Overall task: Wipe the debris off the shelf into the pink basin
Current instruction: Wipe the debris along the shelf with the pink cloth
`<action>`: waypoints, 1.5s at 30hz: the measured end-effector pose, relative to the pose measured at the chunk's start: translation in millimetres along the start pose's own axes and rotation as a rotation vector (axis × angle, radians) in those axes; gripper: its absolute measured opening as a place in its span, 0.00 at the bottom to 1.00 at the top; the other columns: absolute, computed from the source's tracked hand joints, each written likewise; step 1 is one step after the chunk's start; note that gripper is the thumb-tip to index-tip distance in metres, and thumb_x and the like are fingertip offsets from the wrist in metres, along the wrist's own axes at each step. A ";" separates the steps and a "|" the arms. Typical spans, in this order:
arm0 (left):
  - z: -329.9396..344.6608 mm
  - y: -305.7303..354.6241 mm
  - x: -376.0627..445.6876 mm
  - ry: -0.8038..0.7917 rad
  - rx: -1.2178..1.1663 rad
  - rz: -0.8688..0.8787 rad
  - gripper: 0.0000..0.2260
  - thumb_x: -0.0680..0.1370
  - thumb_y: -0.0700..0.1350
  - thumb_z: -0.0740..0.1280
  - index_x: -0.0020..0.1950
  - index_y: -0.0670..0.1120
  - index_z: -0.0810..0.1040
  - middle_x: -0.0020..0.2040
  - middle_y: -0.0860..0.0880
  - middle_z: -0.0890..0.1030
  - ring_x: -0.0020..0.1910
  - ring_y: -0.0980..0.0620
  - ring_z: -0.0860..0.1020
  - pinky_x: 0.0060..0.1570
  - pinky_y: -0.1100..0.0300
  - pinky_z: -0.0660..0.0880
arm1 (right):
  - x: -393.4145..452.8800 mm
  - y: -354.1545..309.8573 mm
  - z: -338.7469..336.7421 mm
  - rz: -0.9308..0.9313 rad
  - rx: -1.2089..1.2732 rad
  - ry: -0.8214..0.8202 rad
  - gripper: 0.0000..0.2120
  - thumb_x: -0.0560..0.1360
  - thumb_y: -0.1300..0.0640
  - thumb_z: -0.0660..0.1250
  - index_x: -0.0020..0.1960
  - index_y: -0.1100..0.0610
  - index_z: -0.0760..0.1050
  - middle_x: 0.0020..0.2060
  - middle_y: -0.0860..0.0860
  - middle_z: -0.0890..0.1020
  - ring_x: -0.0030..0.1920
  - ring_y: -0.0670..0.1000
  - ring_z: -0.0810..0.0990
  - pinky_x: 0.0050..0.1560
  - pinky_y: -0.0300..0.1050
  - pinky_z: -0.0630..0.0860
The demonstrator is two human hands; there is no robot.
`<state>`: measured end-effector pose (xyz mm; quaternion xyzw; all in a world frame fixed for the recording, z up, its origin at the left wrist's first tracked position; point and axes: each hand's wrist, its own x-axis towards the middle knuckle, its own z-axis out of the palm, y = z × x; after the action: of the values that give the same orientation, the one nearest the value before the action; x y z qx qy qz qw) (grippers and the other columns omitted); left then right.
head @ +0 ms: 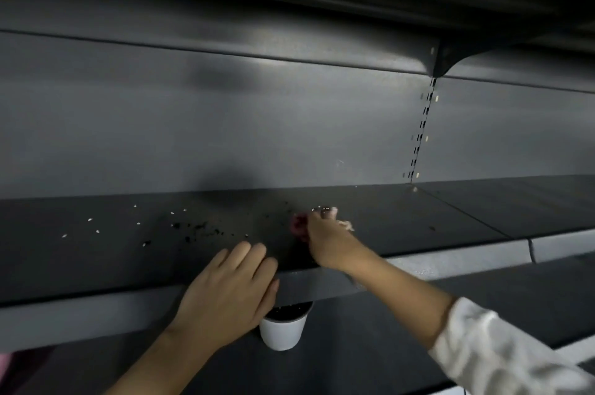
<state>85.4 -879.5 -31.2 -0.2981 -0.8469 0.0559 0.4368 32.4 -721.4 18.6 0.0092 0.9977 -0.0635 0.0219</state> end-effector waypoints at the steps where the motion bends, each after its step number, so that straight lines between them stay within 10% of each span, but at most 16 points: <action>1: -1.2 -0.2 0.3 -0.003 0.004 0.002 0.14 0.72 0.48 0.56 0.35 0.46 0.79 0.33 0.49 0.76 0.31 0.50 0.74 0.29 0.59 0.73 | 0.2 -11.1 4.1 -0.054 0.013 0.010 0.25 0.75 0.69 0.56 0.71 0.66 0.53 0.71 0.72 0.52 0.72 0.70 0.54 0.70 0.63 0.60; 10: -3.0 -2.6 -2.1 0.022 0.029 -0.054 0.13 0.71 0.47 0.57 0.34 0.45 0.79 0.32 0.48 0.76 0.36 0.50 0.67 0.34 0.59 0.64 | 36.5 97.6 -33.5 -0.073 0.327 0.377 0.18 0.73 0.69 0.60 0.63 0.63 0.69 0.60 0.63 0.76 0.62 0.59 0.75 0.65 0.48 0.68; 16: 6.1 0.9 0.6 0.038 0.052 -0.051 0.24 0.80 0.47 0.47 0.36 0.44 0.79 0.32 0.47 0.76 0.37 0.48 0.64 0.36 0.56 0.60 | 41.6 192.7 -29.6 0.350 0.086 0.113 0.18 0.77 0.65 0.54 0.67 0.66 0.61 0.67 0.69 0.65 0.65 0.66 0.70 0.62 0.56 0.70; 25: 1.2 4.6 4.2 -0.018 0.061 -0.136 0.15 0.72 0.47 0.56 0.35 0.44 0.79 0.32 0.48 0.76 0.37 0.50 0.64 0.36 0.56 0.62 | 21.6 47.2 -3.1 -0.258 0.204 0.010 0.24 0.76 0.69 0.52 0.71 0.62 0.57 0.70 0.65 0.63 0.68 0.63 0.68 0.68 0.51 0.65; 32: -7.7 -3.4 2.9 -0.054 0.022 -0.204 0.14 0.72 0.47 0.57 0.34 0.45 0.79 0.32 0.49 0.75 0.33 0.50 0.69 0.34 0.57 0.60 | 77.0 96.7 -28.8 -0.265 0.691 0.362 0.14 0.78 0.69 0.51 0.43 0.60 0.73 0.29 0.45 0.79 0.34 0.43 0.74 0.37 0.31 0.74; 37: -3.0 0.9 3.1 -0.096 0.047 -0.176 0.13 0.71 0.48 0.58 0.34 0.46 0.79 0.32 0.49 0.76 0.31 0.49 0.73 0.35 0.58 0.62 | 134.6 198.2 -41.6 0.216 0.441 0.243 0.09 0.76 0.60 0.63 0.51 0.66 0.75 0.52 0.66 0.78 0.54 0.61 0.77 0.56 0.52 0.71; 45: 1.7 -0.7 2.0 -0.076 0.084 -0.173 0.13 0.69 0.49 0.60 0.36 0.45 0.81 0.34 0.47 0.78 0.39 0.48 0.67 0.36 0.57 0.63 | 173.9 110.3 -17.3 -0.051 0.182 0.173 0.18 0.74 0.59 0.62 0.63 0.62 0.71 0.62 0.64 0.75 0.65 0.64 0.71 0.67 0.55 0.68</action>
<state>82.8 -878.6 -30.5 -0.2030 -0.8822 0.0648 0.4199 -139.7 -607.1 14.0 -0.0087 0.9859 -0.1533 -0.0670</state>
